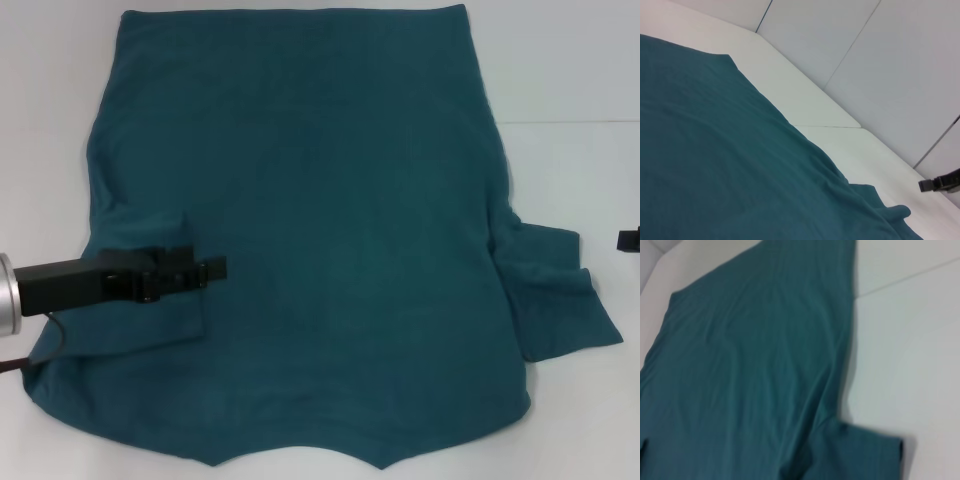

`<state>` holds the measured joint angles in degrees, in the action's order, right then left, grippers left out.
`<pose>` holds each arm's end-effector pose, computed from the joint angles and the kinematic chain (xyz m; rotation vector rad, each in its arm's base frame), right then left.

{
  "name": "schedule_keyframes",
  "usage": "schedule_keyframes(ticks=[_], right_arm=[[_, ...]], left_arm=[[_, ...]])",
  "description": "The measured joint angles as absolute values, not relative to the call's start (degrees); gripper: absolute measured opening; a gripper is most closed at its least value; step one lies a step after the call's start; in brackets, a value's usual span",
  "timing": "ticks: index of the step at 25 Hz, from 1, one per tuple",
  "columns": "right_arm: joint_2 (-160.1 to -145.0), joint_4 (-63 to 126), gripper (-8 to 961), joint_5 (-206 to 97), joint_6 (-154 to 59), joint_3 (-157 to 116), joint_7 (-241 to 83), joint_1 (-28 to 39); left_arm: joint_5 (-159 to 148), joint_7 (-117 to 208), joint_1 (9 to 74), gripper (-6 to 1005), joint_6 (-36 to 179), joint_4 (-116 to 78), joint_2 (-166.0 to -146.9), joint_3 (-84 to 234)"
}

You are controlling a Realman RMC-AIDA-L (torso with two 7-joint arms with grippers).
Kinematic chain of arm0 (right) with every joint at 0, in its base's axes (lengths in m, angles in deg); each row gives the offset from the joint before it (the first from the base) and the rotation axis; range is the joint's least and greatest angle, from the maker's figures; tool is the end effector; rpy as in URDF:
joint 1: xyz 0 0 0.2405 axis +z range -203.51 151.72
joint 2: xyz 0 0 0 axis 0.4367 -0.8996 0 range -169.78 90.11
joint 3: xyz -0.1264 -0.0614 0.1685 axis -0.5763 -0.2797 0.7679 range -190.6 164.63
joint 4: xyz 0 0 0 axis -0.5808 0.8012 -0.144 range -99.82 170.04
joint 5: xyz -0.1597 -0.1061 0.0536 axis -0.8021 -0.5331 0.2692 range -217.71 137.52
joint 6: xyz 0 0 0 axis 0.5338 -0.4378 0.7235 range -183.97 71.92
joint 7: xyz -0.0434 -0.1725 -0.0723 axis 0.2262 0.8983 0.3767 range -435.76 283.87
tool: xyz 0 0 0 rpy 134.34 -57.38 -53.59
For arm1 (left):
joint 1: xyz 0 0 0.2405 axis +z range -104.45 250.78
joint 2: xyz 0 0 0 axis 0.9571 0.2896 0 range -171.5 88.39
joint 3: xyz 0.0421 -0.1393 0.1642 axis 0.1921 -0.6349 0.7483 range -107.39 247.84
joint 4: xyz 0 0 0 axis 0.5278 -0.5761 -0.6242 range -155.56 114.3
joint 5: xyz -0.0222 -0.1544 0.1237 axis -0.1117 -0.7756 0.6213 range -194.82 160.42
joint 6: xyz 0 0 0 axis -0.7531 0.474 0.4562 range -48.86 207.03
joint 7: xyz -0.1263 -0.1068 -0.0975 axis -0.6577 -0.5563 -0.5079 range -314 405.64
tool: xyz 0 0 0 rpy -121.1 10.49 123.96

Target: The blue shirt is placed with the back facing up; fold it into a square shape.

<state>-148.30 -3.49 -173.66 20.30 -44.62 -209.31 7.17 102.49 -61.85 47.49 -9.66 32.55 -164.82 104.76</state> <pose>0.3053 0.3687 0.0598 -2.0118 1.6986 0.4046 -0.2254 0.3272 0.0053 -2.4649 -1.1755 -0.6984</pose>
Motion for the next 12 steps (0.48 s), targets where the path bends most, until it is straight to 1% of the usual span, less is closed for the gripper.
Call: schedule_keyframes(ticks=[7, 12], right_arm=[[-147.52, -3.5, 44, -174.2, 23.5, -44.9, -210.8, 7.5], [-147.50, -3.5, 242, -175.0, 23.3, -44.9, -211.5, 7.4]], left_arm=[[102.4, -61.8, 47.1, 723, -9.2, 32.5, -164.78, 104.8], [102.4, -61.7, 47.1, 723, -9.0, 32.5, -164.84, 104.8]])
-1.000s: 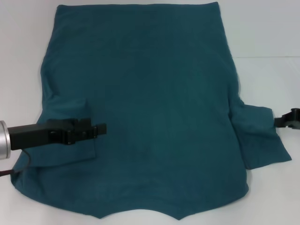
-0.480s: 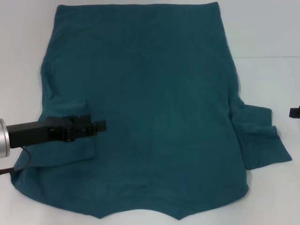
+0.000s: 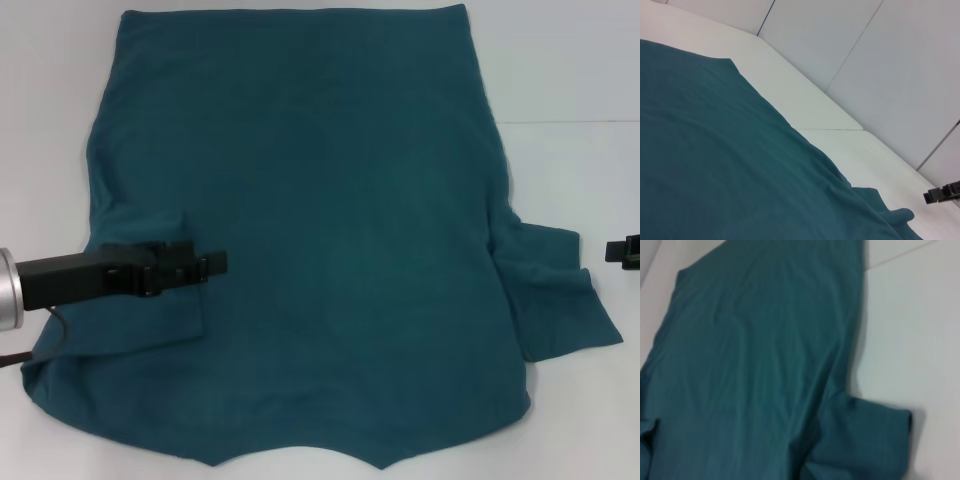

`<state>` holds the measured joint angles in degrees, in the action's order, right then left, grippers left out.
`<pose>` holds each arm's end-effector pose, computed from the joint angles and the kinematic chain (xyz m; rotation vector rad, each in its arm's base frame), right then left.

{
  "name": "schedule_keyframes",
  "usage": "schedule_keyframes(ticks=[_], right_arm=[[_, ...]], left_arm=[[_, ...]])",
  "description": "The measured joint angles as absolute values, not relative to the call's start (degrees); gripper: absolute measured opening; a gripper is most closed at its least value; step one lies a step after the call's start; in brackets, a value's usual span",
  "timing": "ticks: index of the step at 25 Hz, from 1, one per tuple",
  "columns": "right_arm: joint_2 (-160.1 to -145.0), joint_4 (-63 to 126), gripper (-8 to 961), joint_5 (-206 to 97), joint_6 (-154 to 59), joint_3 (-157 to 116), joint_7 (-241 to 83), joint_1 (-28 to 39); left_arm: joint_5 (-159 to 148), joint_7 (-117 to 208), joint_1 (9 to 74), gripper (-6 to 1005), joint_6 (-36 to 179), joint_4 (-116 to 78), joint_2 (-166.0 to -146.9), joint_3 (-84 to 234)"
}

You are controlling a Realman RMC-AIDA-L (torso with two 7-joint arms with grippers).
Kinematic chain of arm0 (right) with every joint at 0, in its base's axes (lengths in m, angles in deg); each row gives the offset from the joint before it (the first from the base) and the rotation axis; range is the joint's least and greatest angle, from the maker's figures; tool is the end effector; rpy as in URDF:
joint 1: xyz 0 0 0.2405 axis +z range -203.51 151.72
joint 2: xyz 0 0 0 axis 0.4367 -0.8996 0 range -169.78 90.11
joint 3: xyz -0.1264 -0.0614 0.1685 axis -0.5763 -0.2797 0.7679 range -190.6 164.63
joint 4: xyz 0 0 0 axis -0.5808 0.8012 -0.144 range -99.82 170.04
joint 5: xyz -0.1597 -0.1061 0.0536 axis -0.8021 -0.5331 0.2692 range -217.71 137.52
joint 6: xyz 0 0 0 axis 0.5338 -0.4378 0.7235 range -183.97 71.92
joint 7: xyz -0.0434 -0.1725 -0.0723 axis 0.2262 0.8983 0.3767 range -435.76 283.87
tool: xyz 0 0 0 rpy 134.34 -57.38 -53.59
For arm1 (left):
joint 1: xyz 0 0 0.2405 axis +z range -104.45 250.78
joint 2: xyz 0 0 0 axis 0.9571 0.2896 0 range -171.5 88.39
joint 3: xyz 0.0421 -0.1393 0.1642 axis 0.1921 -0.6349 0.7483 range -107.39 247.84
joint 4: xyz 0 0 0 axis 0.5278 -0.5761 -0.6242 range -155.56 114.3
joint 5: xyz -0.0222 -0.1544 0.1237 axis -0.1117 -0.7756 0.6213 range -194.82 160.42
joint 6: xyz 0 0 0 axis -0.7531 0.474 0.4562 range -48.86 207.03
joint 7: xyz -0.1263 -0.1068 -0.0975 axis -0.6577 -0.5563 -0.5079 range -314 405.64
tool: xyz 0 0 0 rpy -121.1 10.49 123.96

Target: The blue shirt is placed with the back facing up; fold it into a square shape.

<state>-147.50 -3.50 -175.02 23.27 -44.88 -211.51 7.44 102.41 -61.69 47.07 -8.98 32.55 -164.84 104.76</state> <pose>0.3035 0.3622 0.0600 -2.0289 1.7523 0.3750 -0.2240 0.3307 0.0059 -2.4596 -1.1626 -0.6975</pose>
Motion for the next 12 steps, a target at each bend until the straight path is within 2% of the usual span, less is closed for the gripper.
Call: schedule_keyframes(ticks=[6, 12], right_arm=[[-147.48, -3.5, 354, -176.2, 22.8, -44.8, -212.2, 7.2], [-148.65, -2.9, 446, -176.2, 21.2, -45.7, -206.9, 7.2]], left_arm=[[102.4, -61.6, 47.1, 722, -9.0, 32.1, -164.86, 104.8], [102.4, -61.4, 47.1, 722, -9.0, 31.1, -164.87, 104.8]])
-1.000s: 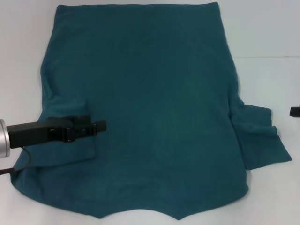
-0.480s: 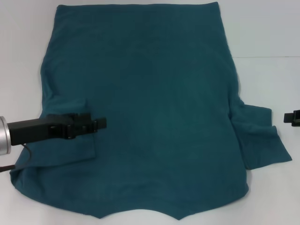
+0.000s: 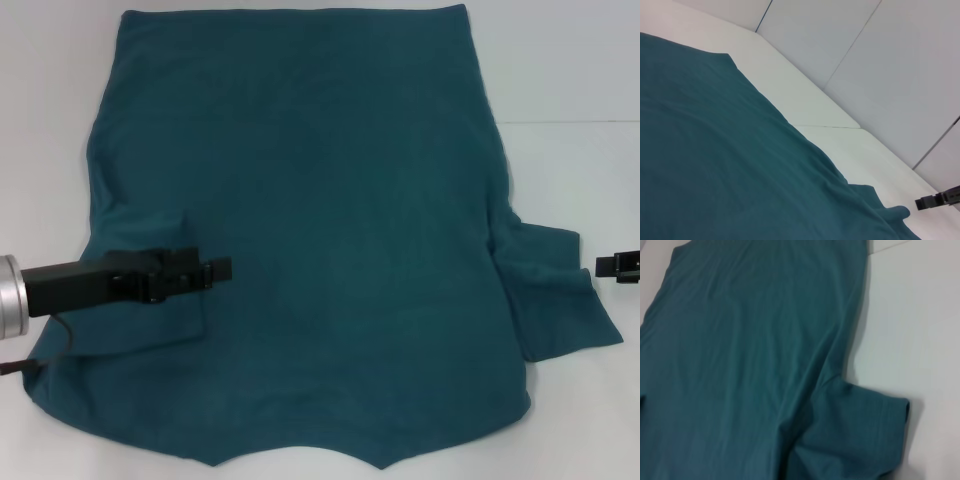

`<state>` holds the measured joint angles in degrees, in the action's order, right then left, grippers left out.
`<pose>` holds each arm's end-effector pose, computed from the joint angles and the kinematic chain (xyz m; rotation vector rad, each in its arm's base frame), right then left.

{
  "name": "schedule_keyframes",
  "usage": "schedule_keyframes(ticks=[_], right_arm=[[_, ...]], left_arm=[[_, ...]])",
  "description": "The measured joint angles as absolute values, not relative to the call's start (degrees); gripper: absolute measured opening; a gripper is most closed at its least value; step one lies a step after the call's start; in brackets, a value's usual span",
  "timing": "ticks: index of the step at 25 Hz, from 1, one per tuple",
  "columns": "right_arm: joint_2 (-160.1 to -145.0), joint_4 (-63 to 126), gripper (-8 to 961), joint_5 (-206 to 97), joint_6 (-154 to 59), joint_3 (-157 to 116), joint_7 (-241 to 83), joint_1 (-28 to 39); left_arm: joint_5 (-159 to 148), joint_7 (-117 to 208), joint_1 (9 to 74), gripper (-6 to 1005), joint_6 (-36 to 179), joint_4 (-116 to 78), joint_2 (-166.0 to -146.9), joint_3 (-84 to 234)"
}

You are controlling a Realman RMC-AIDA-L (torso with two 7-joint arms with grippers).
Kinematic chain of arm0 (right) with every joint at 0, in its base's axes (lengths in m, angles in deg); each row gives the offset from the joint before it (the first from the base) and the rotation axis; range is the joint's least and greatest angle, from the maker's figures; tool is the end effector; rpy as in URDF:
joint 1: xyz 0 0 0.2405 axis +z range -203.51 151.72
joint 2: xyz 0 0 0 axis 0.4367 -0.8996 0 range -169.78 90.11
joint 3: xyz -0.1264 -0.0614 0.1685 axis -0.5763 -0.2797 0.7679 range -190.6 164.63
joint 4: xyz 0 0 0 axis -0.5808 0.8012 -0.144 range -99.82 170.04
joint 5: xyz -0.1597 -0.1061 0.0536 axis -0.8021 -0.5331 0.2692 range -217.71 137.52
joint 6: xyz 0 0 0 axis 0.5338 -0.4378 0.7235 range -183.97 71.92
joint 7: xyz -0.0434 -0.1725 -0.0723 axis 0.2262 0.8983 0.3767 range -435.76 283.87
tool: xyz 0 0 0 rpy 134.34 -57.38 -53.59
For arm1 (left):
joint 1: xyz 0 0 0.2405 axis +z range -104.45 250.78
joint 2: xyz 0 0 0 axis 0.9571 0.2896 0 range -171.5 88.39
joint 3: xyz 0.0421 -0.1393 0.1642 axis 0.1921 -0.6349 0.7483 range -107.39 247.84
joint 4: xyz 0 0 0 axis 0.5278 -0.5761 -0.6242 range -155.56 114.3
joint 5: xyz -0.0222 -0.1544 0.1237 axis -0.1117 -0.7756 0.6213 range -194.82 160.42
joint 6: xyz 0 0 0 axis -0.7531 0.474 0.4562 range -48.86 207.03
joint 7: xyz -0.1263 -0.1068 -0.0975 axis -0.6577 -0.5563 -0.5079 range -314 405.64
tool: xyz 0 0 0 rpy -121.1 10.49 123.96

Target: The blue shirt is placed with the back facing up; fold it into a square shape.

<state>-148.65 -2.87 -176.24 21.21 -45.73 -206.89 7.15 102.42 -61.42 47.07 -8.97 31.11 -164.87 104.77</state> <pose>0.3097 0.3589 0.0487 -2.0805 1.6781 0.3120 -0.2251 0.3281 0.0008 -2.4650 -1.1861 -0.7061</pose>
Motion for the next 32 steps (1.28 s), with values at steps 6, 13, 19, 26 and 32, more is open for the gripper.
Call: schedule_keyframes(ticks=[6, 13, 19, 26, 32], right_arm=[[-149.00, -1.3, 440, -176.2, 18.9, -45.9, -201.7, 7.1], [-149.94, -1.5, 441, -176.2, 17.4, -46.3, -197.0, 7.1], [-150.19, -1.4, 442, -176.2, 16.5, -46.3, -195.9, 7.1], [-150.22, -1.3, 442, -176.3, 16.7, -46.6, -196.0, 7.1], [-149.74, -1.6, 441, -176.3, 18.2, -46.6, -196.2, 6.7]], left_arm=[[102.4, -61.3, 47.6, 722, -8.9, 30.8, -164.86, 104.8], [102.4, -60.7, 47.6, 721, -8.3, 29.2, -164.75, 104.8], [102.4, -60.7, 47.6, 721, -8.1, 29.1, -164.75, 104.8], [102.4, -60.7, 47.3, 723, -7.5, 29.0, -164.71, 104.8], [102.4, -60.7, 47.1, 723, -7.3, 29.0, -164.77, 104.8]])
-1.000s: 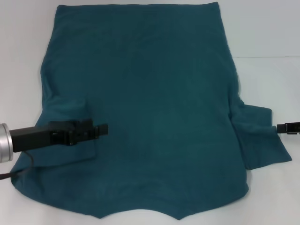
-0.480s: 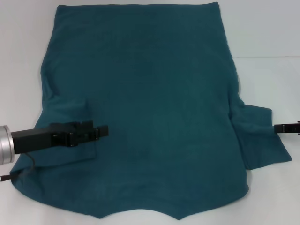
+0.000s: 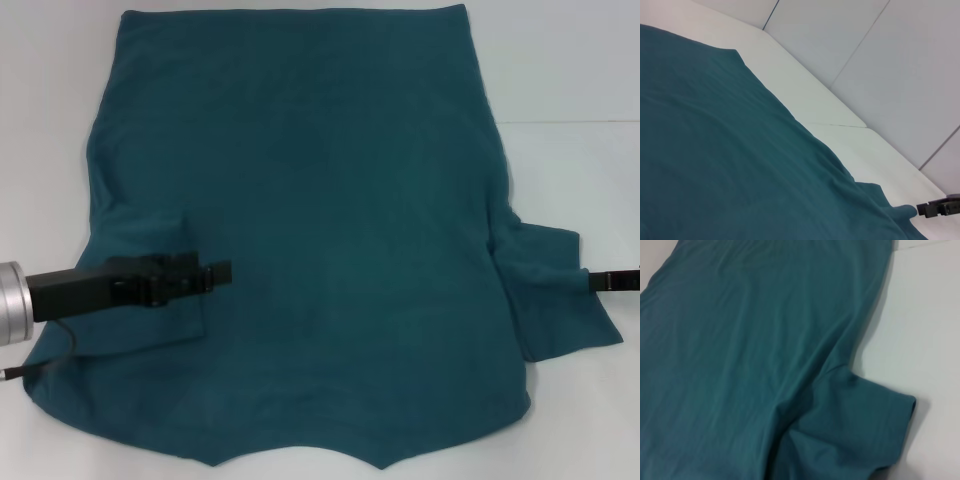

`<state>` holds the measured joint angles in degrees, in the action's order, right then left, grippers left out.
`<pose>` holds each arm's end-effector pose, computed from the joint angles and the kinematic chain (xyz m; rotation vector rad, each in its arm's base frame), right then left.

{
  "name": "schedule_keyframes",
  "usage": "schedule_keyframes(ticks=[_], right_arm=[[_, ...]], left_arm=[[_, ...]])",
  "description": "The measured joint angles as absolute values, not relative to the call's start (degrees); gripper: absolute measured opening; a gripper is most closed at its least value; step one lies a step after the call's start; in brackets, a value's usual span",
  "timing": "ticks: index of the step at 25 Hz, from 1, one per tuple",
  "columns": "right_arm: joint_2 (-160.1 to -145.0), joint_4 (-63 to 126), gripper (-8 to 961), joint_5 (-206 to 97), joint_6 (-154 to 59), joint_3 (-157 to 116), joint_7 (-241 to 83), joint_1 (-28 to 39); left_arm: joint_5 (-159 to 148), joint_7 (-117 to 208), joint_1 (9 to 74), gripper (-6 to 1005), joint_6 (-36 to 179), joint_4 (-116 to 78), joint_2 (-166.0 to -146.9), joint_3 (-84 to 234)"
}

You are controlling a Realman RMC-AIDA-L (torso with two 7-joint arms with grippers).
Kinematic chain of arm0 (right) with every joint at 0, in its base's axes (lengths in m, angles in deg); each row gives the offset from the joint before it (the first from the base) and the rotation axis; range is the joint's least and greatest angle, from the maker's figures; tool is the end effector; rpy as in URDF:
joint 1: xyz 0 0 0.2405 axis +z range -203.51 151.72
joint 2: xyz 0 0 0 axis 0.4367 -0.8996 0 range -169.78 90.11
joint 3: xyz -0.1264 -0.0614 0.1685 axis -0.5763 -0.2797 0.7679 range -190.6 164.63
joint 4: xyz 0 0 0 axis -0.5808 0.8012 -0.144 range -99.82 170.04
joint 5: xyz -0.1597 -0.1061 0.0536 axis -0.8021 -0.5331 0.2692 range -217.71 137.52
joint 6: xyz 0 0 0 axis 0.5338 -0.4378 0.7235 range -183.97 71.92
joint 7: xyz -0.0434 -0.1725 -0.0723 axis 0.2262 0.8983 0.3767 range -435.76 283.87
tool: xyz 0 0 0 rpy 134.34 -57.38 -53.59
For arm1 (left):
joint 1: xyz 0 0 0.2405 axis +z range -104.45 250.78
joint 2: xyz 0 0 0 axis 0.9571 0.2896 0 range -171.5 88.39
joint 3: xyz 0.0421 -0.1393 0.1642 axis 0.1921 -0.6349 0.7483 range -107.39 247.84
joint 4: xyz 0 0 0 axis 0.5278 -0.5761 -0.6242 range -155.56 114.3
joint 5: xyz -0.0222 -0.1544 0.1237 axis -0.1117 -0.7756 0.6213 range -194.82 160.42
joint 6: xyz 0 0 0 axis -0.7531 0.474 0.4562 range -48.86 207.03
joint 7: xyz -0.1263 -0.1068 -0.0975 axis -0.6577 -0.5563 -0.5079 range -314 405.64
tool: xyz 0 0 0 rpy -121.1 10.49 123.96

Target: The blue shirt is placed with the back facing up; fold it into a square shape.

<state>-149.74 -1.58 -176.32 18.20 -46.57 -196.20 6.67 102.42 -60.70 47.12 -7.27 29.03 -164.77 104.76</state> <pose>0.3165 0.3569 0.0373 -2.1899 1.4904 0.2380 -0.2309 0.3285 -0.0045 -2.4447 -1.2110 -0.7028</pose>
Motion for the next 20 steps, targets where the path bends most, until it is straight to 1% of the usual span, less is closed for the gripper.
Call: schedule_keyframes(ticks=[20], right_arm=[[-149.62, -2.0, 441, -176.3, 17.0, -51.7, -194.6, 7.2]], left_arm=[[102.4, -60.6, 46.8, 722, -6.6, 28.9, -164.86, 104.8]])
